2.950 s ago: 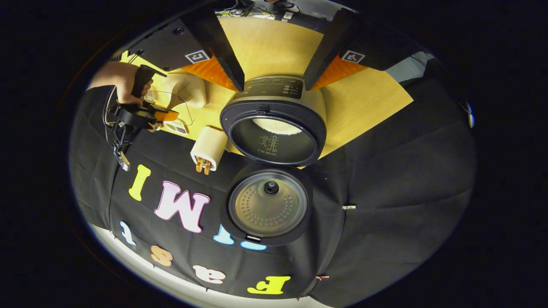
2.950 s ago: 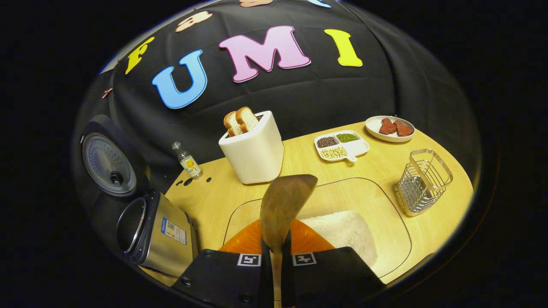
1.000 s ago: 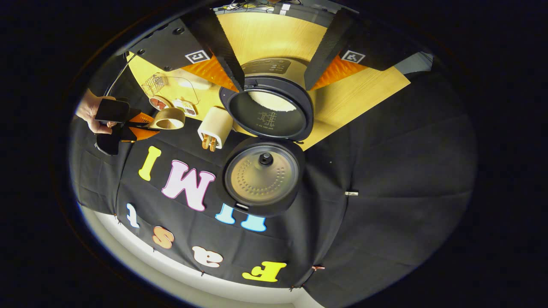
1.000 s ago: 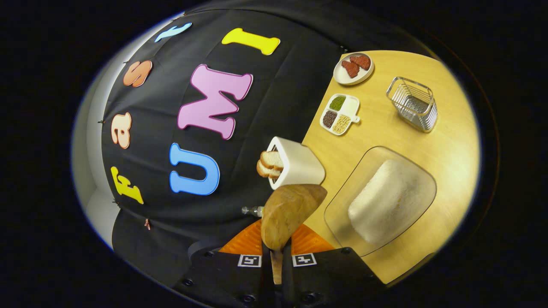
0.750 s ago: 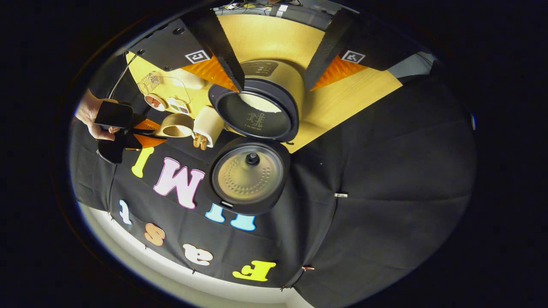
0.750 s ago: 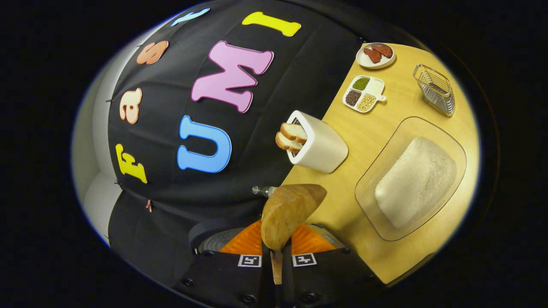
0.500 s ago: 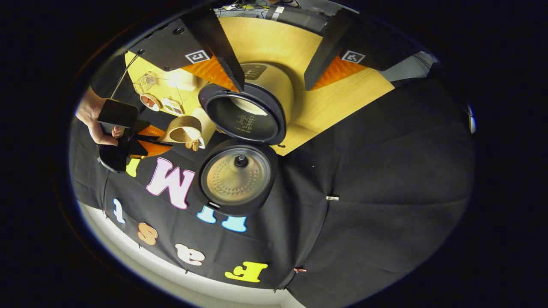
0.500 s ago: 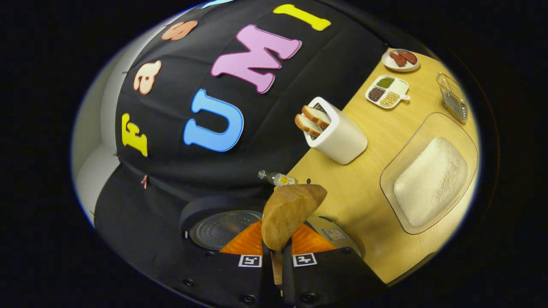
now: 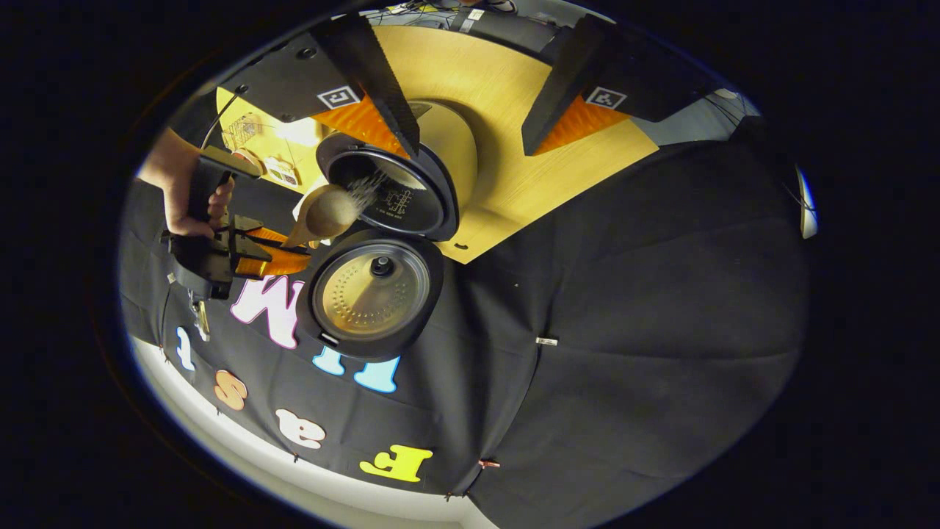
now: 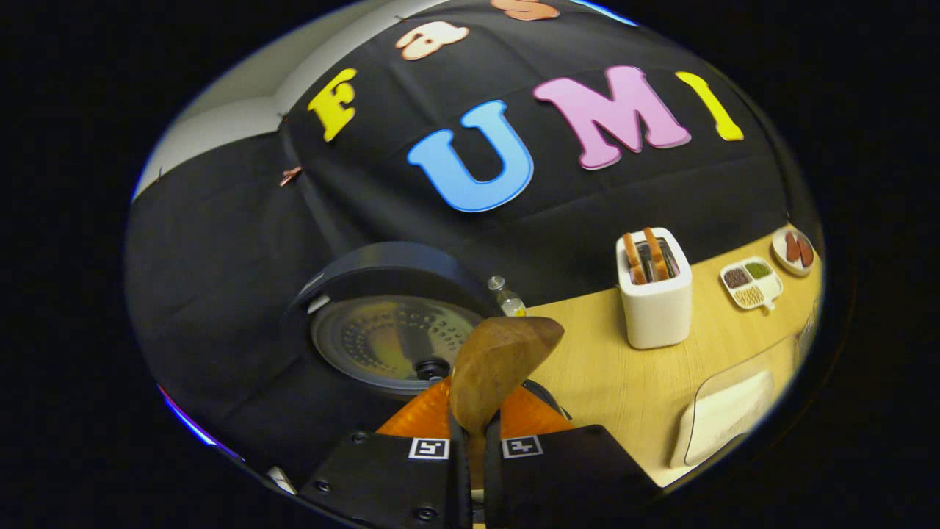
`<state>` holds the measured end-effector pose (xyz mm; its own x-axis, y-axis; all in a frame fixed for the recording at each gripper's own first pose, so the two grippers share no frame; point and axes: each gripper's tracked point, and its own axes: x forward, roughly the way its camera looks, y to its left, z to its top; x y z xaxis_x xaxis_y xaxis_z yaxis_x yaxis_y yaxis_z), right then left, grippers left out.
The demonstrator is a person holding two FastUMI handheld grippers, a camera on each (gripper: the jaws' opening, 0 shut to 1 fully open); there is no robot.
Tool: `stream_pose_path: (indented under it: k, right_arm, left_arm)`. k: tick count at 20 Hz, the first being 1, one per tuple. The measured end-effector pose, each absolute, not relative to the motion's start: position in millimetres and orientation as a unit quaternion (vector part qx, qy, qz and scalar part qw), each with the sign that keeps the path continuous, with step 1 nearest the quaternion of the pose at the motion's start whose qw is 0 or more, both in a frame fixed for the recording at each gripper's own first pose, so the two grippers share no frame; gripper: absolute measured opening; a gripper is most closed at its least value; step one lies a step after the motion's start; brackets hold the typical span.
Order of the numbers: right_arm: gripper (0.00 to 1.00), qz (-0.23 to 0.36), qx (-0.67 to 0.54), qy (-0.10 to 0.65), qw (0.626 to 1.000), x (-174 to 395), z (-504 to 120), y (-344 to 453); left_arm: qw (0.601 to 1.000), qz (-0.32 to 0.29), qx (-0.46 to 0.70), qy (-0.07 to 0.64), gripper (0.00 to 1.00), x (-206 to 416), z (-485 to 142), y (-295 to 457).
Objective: Close the left gripper, press the button to open the rice cooker; take a wooden spoon from the chopstick holder with the right hand, scoop a spoonful of rice and pour it into the rice cooker, then put the wooden spoon back into the chopstick holder.
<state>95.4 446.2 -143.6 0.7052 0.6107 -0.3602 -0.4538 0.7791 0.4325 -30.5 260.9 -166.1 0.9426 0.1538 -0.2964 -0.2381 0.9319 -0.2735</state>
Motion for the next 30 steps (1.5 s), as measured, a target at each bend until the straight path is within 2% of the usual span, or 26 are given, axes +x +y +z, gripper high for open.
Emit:
stream_pose_path:
  k: [8,13,16,20,21,22,23,30]
  right_arm:
    - [0.11,0.387,-0.035,0.191,0.901,64.5,-170.2,482.6]
    - [0.11,0.458,-0.116,0.149,0.869,30.3,-177.3,499.3]
    - [0.11,0.470,-0.138,0.149,0.859,22.2,-187.5,497.1]
    - [0.11,0.437,-0.082,0.187,0.876,34.2,-190.8,478.1]
    - [0.16,0.424,-0.059,0.191,0.883,40.0,-183.0,471.9]
    - [0.12,0.411,-0.035,0.191,0.891,47.3,-173.4,464.8]
    - [0.12,0.396,-0.012,0.189,0.898,55.3,-162.3,455.9]
    - [0.11,0.253,0.120,0.163,0.946,113.3,-92.0,334.6]
  left_arm:
    - [0.981,0.107,-0.098,0.131,0.95,-21.0,-156.6,270.4]
    - [0.981,0.103,-0.100,0.130,0.95,-18.2,-158.0,265.1]
    - [0.982,0.104,-0.090,0.126,0.95,-17.3,-154.5,263.2]
    - [0.986,0.099,-0.060,0.123,0.95,-16.6,-149.8,257.6]
    - [0.986,0.097,-0.057,0.122,0.95,-16.4,-148.2,254.8]
    - [0.987,0.095,-0.055,0.121,0.95,-16.8,-146.5,250.8]
    - [0.987,0.091,-0.056,0.120,0.95,-15.6,-144.9,246.2]
    - [0.990,0.073,-0.056,0.103,0.95,-2.1,-123.6,211.2]
